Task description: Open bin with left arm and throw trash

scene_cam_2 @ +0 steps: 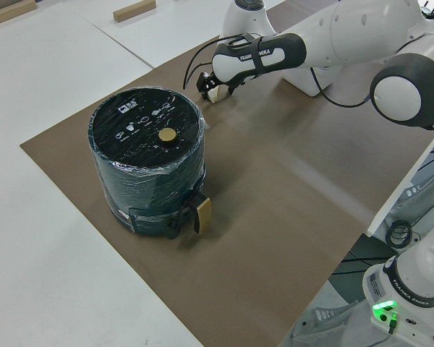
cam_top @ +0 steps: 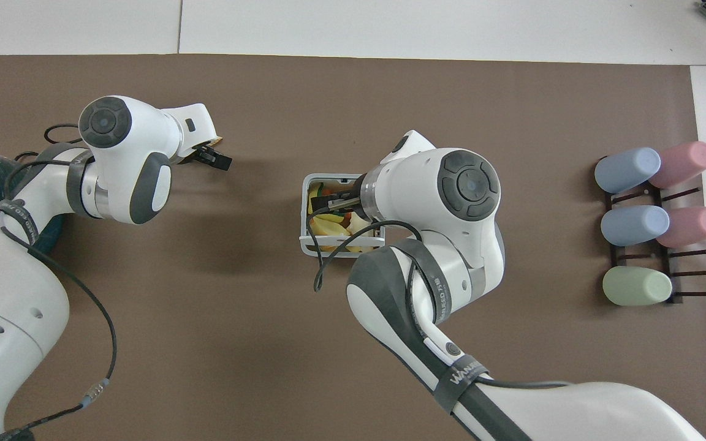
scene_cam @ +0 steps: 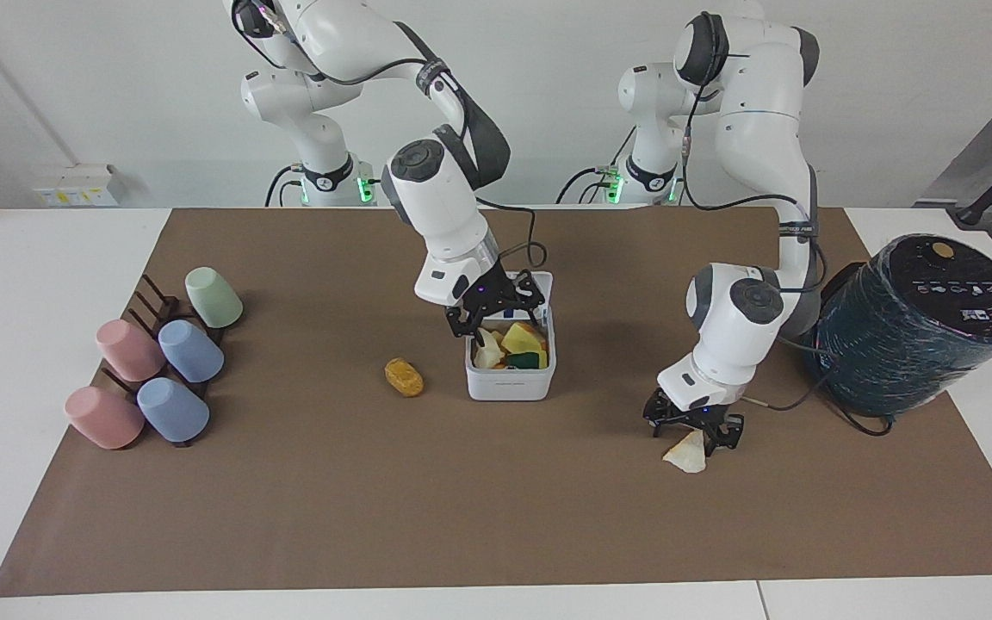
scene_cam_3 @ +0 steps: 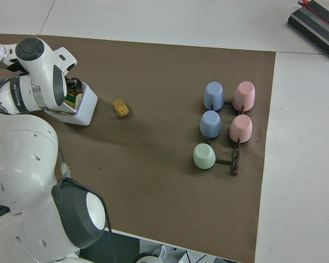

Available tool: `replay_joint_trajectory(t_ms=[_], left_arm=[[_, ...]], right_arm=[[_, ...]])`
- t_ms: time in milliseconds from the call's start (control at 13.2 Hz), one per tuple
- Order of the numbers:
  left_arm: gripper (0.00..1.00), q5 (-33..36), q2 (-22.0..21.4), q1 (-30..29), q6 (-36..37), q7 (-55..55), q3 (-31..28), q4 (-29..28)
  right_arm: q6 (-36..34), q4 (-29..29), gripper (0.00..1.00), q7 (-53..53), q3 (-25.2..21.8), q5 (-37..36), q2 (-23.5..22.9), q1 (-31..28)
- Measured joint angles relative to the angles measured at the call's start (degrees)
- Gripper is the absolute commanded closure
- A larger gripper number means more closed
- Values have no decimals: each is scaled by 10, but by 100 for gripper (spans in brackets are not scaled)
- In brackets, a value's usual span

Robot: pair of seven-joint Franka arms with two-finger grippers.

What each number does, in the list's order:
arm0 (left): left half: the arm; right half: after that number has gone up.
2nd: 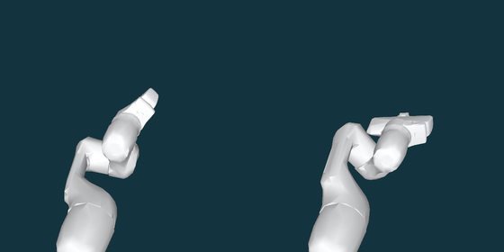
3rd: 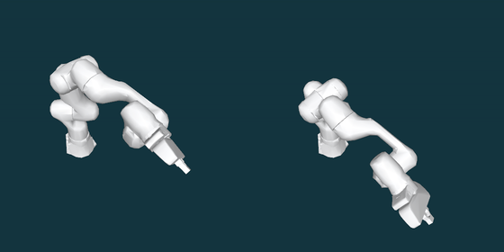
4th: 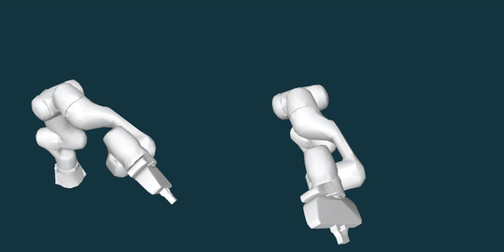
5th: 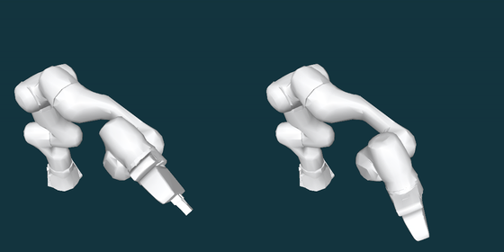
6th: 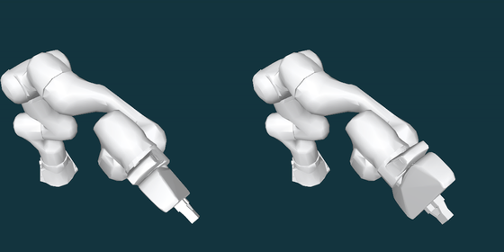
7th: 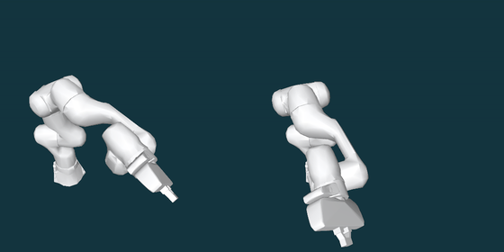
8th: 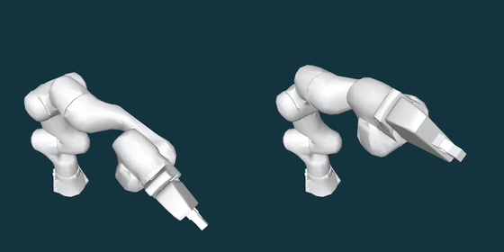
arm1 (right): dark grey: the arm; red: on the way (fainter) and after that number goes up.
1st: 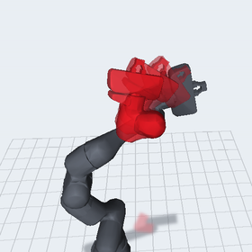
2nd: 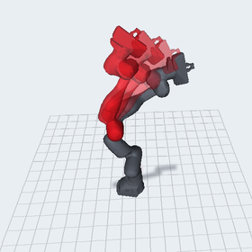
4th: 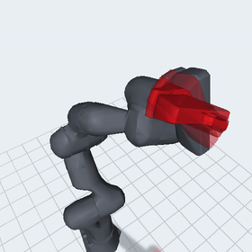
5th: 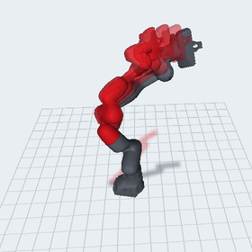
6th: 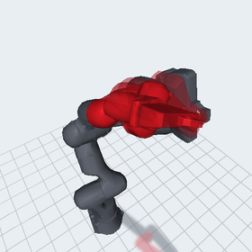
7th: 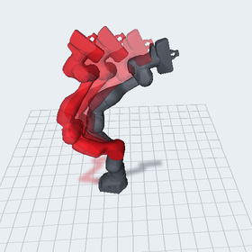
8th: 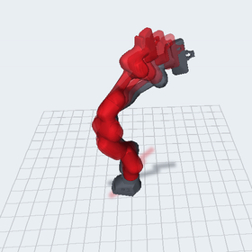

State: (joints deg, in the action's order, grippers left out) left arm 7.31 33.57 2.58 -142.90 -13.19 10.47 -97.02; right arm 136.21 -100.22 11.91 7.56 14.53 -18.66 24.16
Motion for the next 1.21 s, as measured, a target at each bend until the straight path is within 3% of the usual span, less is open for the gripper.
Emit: replay_joint_trajectory(t_ms=[227, 453, 604, 907, 1209], left_arm=[[96, 5, -3, 1, 0, -1, 2, -2], [100, 5, -8, 1, 2, -1, 2, -1], [100, 5, -9, 1, 18, -1, 1, 6], [100, -25, -8, 5, 119, 0, 6, 71], [100, -47, -4, 35, 205, 54, 8, 137]], right_arm=[[0, 7, 0, 0, -6, 0, 6, -8], [-2, 10, 0, -20, -9, -1, 28, -52], [-26, 10, 0, -103, -10, -2, 37, -98], [-68, -11, 0, -284, -10, -2, 41, -149], [-49, -77, 0, -407, -10, -2, 42, -162]])
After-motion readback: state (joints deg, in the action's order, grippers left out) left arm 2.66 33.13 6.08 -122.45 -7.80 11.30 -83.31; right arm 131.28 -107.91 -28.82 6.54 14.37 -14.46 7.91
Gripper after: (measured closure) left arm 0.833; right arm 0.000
